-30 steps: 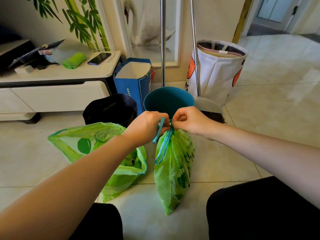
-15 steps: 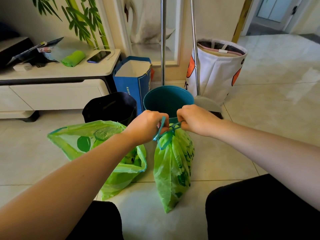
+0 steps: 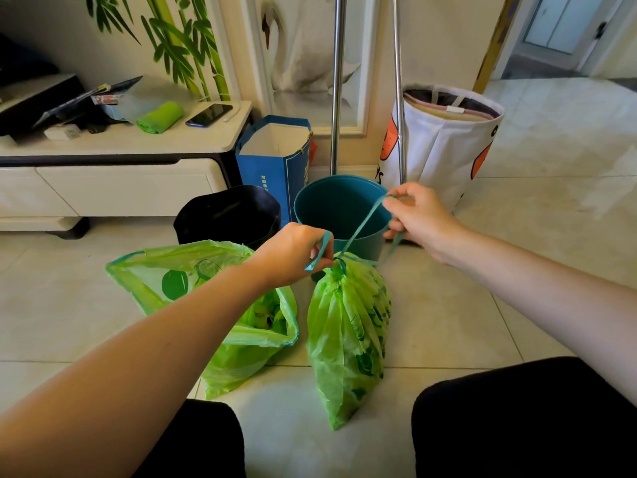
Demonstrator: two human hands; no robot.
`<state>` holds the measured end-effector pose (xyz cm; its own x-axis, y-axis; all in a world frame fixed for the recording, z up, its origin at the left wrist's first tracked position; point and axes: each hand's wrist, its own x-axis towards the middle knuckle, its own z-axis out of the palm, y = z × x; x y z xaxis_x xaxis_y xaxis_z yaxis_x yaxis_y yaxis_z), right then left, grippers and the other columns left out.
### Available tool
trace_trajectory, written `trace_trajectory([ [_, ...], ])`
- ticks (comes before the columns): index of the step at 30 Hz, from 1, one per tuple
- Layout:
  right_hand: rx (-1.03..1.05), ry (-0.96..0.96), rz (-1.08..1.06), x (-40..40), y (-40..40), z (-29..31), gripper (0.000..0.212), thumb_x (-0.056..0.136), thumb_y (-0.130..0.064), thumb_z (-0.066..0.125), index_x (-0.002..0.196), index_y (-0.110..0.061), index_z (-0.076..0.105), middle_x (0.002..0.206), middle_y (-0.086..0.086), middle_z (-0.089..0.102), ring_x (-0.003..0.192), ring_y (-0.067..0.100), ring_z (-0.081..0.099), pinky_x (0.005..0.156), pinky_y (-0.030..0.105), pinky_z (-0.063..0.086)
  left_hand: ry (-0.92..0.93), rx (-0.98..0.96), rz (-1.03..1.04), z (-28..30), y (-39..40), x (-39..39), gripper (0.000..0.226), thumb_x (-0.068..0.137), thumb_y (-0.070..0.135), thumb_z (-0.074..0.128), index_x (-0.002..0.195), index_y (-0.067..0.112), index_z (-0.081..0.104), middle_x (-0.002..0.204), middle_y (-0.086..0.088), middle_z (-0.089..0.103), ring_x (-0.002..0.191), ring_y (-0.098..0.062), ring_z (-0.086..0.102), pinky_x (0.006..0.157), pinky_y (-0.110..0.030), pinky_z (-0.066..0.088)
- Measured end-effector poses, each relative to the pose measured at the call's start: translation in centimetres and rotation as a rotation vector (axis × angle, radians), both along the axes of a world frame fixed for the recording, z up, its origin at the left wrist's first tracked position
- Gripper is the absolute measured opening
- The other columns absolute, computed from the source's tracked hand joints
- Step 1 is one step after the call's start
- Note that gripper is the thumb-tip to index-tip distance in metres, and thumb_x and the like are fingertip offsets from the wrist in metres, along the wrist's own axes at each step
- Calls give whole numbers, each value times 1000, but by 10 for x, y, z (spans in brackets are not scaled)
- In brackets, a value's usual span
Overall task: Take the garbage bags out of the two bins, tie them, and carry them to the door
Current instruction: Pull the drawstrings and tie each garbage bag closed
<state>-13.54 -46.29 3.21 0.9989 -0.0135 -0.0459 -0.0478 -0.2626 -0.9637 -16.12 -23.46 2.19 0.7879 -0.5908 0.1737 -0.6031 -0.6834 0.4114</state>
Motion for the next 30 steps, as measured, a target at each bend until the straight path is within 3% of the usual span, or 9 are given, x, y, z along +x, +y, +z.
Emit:
trace_trajectory([
  [2, -315, -204, 30, 2, -8, -1, 5, 91, -19, 56, 95, -17, 54, 74, 11, 51, 56, 19, 49, 59, 34, 50, 43, 24, 11, -3, 4, 3, 10, 84, 21, 72, 86, 11, 70, 84, -3, 72, 77, -14, 64, 78, -35, 53],
  [4, -378, -301, 95, 4, -13, -1, 3, 89, -22, 59, 90, -20, 60, 73, 9, 58, 60, 19, 51, 62, 37, 47, 107, 8, 28, -6, 7, 7, 10, 85, 23, 71, 88, 14, 72, 83, 2, 73, 77, -9, 66, 79, -30, 54],
  [7, -524, -315, 274, 5, -21, -4, 17, 84, -44, 58, 81, -28, 64, 75, -3, 66, 70, 17, 61, 69, 40, 51, 228, -86, 115, -9, 11, 13, 12, 86, 31, 69, 83, 21, 74, 70, 11, 70, 65, 1, 66, 67, -15, 53],
  [10, -797, -285, 405, 5, -30, -12, 37, 78, -61, 51, 69, -27, 63, 61, 1, 61, 57, 14, 54, 58, 38, 45, 384, -152, 142, -12, 23, 19, 11, 86, 25, 69, 77, 21, 73, 68, 4, 73, 60, -7, 68, 62, -13, 52],
  [13, -809, -164, 433, 6, -38, -22, 40, 88, -49, 51, 54, -31, 59, 46, -6, 53, 44, 8, 41, 48, 30, 32, 455, -108, 160, -18, 34, 20, 10, 84, 16, 71, 75, 16, 75, 63, 5, 73, 59, -10, 69, 59, -14, 51],
  [16, -878, -75, 377, 10, -48, -27, 46, 95, -39, 48, 54, -17, 55, 44, -6, 51, 47, 14, 44, 48, 29, 30, 478, -30, 168, -23, 35, 19, 13, 82, 12, 71, 71, 18, 74, 58, 9, 71, 56, -9, 68, 58, -13, 49],
  [20, -980, 49, 325, 14, -52, -33, 46, 97, -34, 45, 69, -3, 65, 58, -1, 61, 52, 20, 50, 51, 28, 35, 538, 117, 182, -28, 31, 17, 22, 84, 18, 69, 65, 28, 69, 60, 10, 71, 57, -10, 70, 58, -15, 50],
  [24, -1020, 135, 230, 18, -54, -36, 40, 98, -26, 41, 81, 1, 67, 77, 15, 65, 72, 31, 60, 69, 35, 49, 677, 243, 249, -36, 34, 14, 22, 89, 32, 62, 80, 14, 71, 72, 4, 73, 57, -14, 67, 51, -19, 48],
  [30, -1089, -5, 64, 18, -36, -27, 24, 89, -14, 46, 102, -7, 65, 101, 15, 62, 87, 33, 60, 70, 38, 53, 766, 290, 256, -20, 69, 14, 18, 89, 30, 64, 96, 14, 70, 85, 4, 72, 67, -13, 70, 61, -23, 55],
])
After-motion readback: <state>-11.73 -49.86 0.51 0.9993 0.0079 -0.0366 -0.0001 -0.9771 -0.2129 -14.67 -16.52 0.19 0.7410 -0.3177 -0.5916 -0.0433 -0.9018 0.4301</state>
